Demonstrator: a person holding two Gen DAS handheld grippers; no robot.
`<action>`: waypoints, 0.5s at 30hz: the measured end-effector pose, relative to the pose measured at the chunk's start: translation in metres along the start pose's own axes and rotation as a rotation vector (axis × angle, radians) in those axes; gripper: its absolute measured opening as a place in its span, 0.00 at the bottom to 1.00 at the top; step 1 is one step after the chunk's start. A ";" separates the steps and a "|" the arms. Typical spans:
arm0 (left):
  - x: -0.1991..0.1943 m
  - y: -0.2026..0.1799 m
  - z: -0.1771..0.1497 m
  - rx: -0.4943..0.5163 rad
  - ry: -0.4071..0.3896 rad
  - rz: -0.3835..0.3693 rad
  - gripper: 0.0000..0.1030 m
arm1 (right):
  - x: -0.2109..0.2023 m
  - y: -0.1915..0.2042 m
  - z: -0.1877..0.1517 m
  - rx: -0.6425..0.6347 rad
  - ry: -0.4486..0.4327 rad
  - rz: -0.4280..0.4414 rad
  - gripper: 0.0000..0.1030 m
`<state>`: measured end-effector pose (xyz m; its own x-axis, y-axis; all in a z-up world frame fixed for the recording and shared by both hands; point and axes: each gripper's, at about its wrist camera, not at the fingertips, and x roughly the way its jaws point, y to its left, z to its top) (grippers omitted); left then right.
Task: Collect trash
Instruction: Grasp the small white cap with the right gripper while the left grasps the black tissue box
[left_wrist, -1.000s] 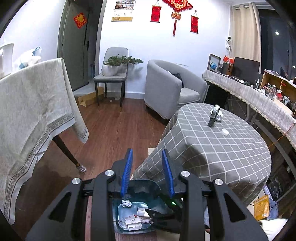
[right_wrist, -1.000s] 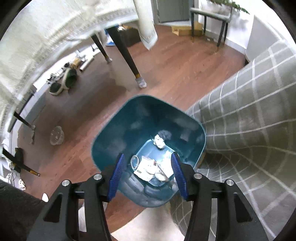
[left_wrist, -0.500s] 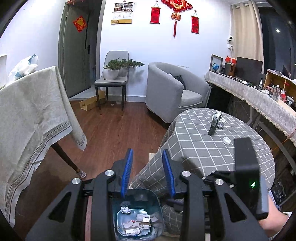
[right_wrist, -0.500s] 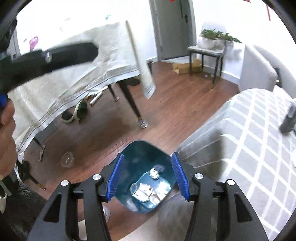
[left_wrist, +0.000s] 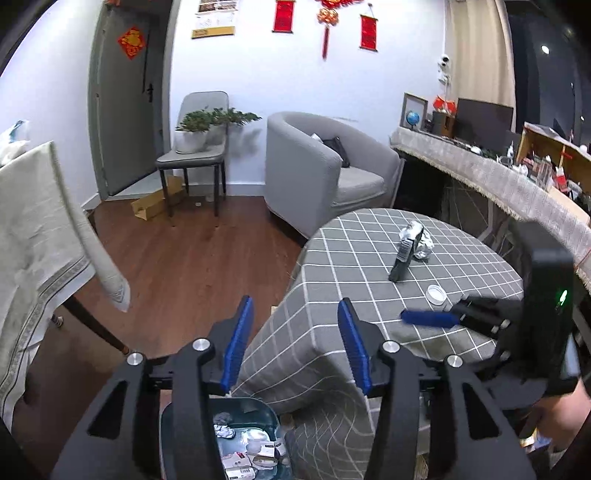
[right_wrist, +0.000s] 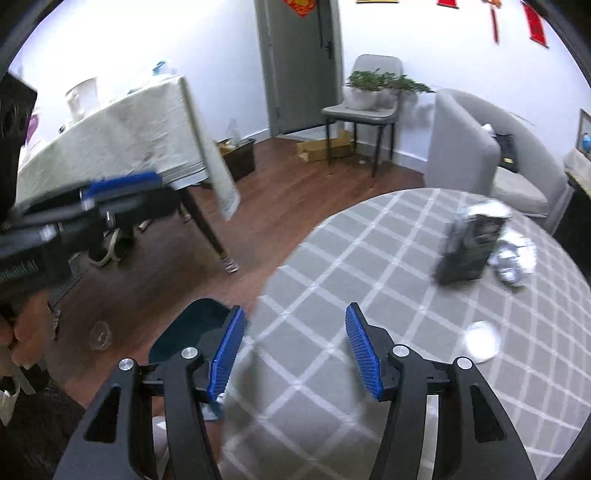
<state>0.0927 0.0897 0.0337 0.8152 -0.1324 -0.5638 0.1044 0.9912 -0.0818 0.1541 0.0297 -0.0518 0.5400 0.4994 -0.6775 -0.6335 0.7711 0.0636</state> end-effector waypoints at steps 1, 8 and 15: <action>0.003 -0.002 0.001 0.004 0.002 -0.003 0.52 | -0.002 -0.007 0.001 0.005 -0.002 -0.009 0.56; 0.030 -0.013 0.013 0.024 0.019 -0.016 0.56 | -0.011 -0.054 -0.002 0.036 0.003 -0.060 0.57; 0.055 -0.032 0.022 0.023 0.035 -0.058 0.59 | -0.017 -0.094 -0.007 0.057 0.024 -0.107 0.57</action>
<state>0.1468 0.0509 0.0237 0.7870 -0.1891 -0.5873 0.1643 0.9817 -0.0960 0.2007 -0.0542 -0.0514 0.5890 0.4037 -0.7001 -0.5397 0.8413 0.0311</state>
